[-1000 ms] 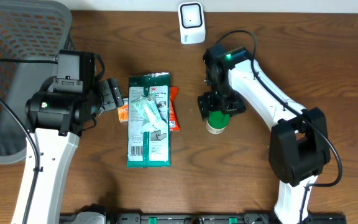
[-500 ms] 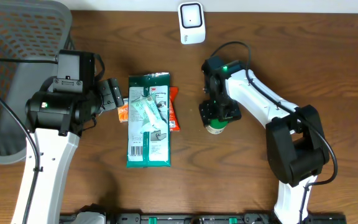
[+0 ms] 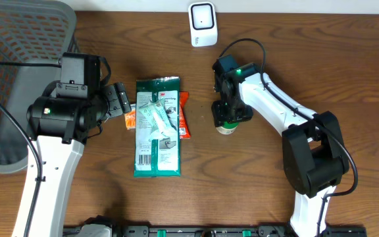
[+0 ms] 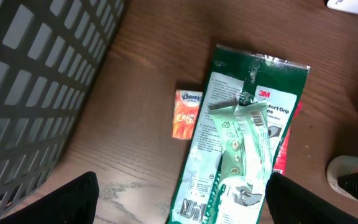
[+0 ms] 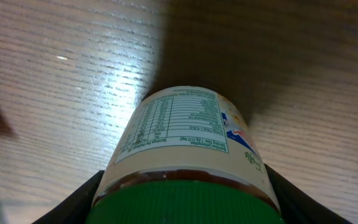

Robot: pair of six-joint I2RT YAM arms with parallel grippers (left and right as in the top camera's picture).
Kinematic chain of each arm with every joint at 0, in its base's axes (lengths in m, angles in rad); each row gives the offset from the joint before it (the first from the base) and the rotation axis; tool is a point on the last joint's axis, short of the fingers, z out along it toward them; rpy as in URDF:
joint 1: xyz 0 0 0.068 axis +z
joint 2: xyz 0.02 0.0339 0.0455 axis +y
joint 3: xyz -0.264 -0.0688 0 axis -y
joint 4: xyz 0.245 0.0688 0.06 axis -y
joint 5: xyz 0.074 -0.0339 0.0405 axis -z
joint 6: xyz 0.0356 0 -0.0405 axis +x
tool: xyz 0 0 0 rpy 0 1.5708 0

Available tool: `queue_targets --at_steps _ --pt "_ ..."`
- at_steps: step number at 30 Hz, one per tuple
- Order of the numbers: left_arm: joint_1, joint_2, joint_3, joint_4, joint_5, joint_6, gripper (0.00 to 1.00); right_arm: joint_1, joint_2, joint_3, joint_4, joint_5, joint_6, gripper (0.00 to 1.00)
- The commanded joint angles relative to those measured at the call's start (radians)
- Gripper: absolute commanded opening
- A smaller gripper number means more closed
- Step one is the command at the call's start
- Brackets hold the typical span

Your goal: Scan the item barcode

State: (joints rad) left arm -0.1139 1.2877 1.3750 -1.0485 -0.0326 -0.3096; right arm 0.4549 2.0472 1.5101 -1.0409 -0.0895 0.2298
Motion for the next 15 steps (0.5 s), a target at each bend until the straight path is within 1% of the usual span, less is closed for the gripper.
queue_targets --at_steps 1,2,5,12,15 --pt "0.002 -0.003 0.017 -0.003 -0.010 0.006 0.85 0.002 0.005 0.014 0.010 0.010 -0.026 0.63" --pt "0.002 -0.003 0.017 -0.003 -0.010 0.006 0.85 0.002 0.004 0.017 0.005 0.010 -0.029 0.65" --pt "0.002 -0.003 0.017 -0.003 -0.010 0.006 0.85 0.002 0.004 0.037 -0.011 0.010 -0.038 0.67" --pt "0.002 -0.003 0.017 -0.003 -0.010 0.006 0.85 0.002 0.004 0.067 -0.026 0.010 -0.037 0.66" --pt "0.002 -0.003 0.017 -0.003 -0.010 0.006 0.85 0.002 0.004 0.067 -0.027 0.010 -0.037 0.67"
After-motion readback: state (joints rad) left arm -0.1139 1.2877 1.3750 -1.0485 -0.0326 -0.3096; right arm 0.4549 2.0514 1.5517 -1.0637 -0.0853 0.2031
